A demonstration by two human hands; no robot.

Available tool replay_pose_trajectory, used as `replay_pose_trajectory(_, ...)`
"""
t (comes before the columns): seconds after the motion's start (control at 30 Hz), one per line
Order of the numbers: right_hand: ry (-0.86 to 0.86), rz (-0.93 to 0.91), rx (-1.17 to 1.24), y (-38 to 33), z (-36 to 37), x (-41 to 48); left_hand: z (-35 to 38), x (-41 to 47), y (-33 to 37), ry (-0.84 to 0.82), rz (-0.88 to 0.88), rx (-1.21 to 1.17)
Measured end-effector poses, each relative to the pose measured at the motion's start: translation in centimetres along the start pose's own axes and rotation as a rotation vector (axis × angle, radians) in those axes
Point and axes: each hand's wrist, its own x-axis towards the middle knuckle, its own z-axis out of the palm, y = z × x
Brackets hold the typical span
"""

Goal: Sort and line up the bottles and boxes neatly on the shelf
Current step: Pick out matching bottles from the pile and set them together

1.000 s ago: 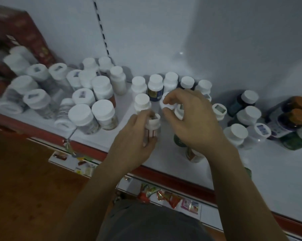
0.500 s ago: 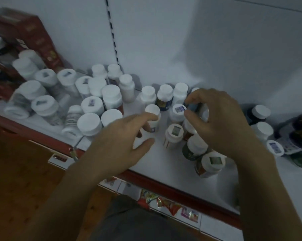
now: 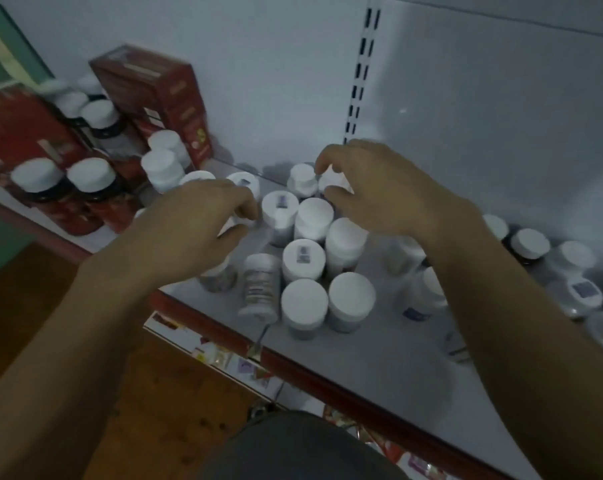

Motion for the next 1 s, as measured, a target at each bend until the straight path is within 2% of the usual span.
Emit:
replay_pose_trajectory(0.1, -0.105, -0.032, -0.086, -1.5, 1.0, 4.0, -1.0, 0.7, -1.4, -0.182, 0.111, 0.058)
replay_pose_trajectory(0.2, -0.212, -0.007, -0.170, -2.2, 2.3, 6.9, 0.8, 0.8, -0.7, -0.377, 0.243, 0.232)
replay_pose_trajectory(0.3, -0.266, 0.036, -0.178, -1.7, 3.4, 8.7, 3.3, 0.5, -0.5, -0.469, 0.329, 0.289)
replay_pose_trajectory(0.43, -0.246, 0.076, -0.175, -1.1, 3.9, 9.6, 3.0, 1.6, -2.1, -0.313, 0.420, 0.195)
replay_pose_trajectory(0.53, -0.263, 0.075, -0.204, -0.8, 4.2, 9.9, 1.6, 3.0, -3.3, -0.150, 0.424, 0.183)
replay_pose_trajectory(0.63, -0.233, 0.100, -0.206, -0.9, 4.0, 9.9, 2.5, 3.9, -3.9, -0.010, 0.446, 0.063)
replay_pose_trajectory(0.8, -0.148, 0.138, -0.123, -1.2, 3.0, 9.5, 3.6, 4.1, -5.3, -0.138, 0.503, -0.123)
replay_pose_trajectory(0.9, -0.035, 0.124, -0.121, -1.7, 2.2, 9.1, 2.0, 4.3, -5.6, -0.095, 0.437, -0.238)
replay_pose_trajectory(1.0, 0.059, 0.119, -0.095, -2.5, 1.3, 8.5, 0.6, 4.7, -6.0, -0.033, 0.375, -0.201)
